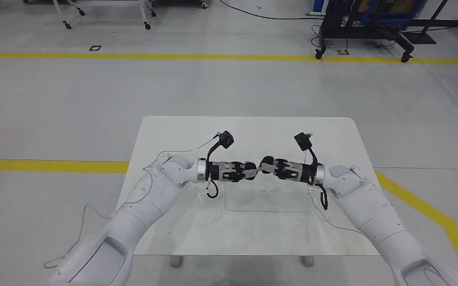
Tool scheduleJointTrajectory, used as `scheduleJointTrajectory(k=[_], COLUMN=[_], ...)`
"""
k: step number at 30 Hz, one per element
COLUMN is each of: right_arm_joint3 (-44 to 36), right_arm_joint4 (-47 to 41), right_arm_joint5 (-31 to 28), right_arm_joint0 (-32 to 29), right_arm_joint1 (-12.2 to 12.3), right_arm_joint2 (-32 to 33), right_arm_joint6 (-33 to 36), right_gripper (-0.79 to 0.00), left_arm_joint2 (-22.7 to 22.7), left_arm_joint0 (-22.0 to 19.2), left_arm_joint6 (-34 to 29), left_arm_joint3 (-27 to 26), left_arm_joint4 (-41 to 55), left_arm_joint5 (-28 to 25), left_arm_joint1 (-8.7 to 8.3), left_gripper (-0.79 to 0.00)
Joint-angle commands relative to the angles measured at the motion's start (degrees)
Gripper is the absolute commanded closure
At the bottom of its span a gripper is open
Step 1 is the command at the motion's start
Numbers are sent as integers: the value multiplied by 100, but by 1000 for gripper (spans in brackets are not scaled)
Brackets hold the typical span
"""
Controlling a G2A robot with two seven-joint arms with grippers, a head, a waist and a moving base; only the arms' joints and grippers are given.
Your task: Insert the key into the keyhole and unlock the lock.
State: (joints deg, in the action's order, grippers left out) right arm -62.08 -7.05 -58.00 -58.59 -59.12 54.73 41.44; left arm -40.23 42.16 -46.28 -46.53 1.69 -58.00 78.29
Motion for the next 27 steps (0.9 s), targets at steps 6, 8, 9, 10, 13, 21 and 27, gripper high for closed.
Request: scheduleJointTrajectory(k=[6,8,9,10,13,21,27], right_arm_joint3=[-4,-28,-41,-56,-108,-175,-258], right_arm_joint4=[16,-2,-24,-52,-199,-353,-218], right_arm_joint5=[0,0,0,0,0,0,0], right_arm_joint0=[21,16,10,4,-26,-80,-121], right_arm_joint1=[-8,-6,-3,0,17,73,137], right_arm_joint2=[-53,-62,-63,-61,-36,44,-2], right_arm_joint6=[57,87,109,132,201,484,484], right_gripper=[0,0,0,0,0,0,0], left_arm_joint2=[11,13,14,13,8,-12,-29], left_arm_joint0=[-3,-4,-4,-2,-8,-3,10], left_arm_joint6=[10,12,13,19,37,87,121], left_arm_joint3=[1,0,0,5,15,10,-2], left_arm_joint4=[-5,-4,-3,5,6,30,26], left_arm_joint5=[0,0,0,0,0,0,0], left_arm_joint1=[-3,-4,-4,-5,-7,-14,-22], left_gripper=[0,0,0,0,0,0,0])
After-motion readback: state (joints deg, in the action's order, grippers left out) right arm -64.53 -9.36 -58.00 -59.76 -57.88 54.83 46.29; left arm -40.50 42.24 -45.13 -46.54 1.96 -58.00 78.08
